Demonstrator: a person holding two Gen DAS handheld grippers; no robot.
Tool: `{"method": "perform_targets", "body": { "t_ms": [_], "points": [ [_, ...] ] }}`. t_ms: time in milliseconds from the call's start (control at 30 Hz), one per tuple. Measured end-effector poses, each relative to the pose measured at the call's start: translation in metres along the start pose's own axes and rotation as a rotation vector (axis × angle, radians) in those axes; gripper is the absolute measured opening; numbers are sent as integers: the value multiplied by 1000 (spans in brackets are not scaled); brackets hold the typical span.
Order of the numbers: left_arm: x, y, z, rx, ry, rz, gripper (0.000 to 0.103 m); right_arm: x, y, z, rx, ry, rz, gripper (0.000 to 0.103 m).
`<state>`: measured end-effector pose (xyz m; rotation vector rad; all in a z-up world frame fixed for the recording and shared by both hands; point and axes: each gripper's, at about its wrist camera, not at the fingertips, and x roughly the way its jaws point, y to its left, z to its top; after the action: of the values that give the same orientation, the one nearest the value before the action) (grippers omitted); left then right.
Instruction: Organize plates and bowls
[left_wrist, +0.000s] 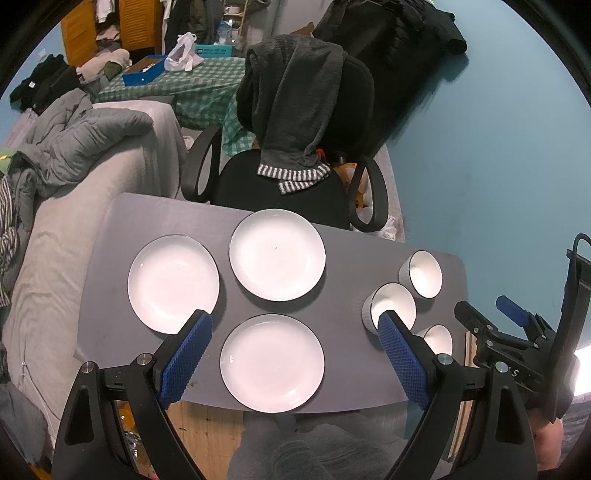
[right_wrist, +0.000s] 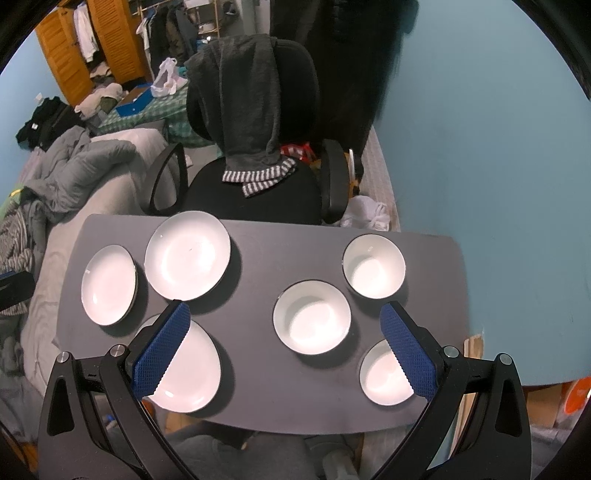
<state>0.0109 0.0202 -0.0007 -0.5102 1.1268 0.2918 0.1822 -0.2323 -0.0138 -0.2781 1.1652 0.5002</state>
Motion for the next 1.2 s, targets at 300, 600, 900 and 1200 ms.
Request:
{"method": "perform_targets", "body": {
  "t_ms": [300, 600, 900, 1200],
  "points": [
    [-1, 20, -11, -44, 3, 22, 92, 5, 18, 5, -53, 12, 15, 101],
    [-1, 45, -23, -97, 10, 48, 92, 13, 44, 9, -132, 14, 46, 101],
    [6, 65, -32, -122, 21, 64, 92, 25, 71, 13, -189, 21, 95, 101],
    [31, 89, -45, -137, 67, 77, 92, 49, 93, 7, -230, 47, 123, 101]
  ]
}}
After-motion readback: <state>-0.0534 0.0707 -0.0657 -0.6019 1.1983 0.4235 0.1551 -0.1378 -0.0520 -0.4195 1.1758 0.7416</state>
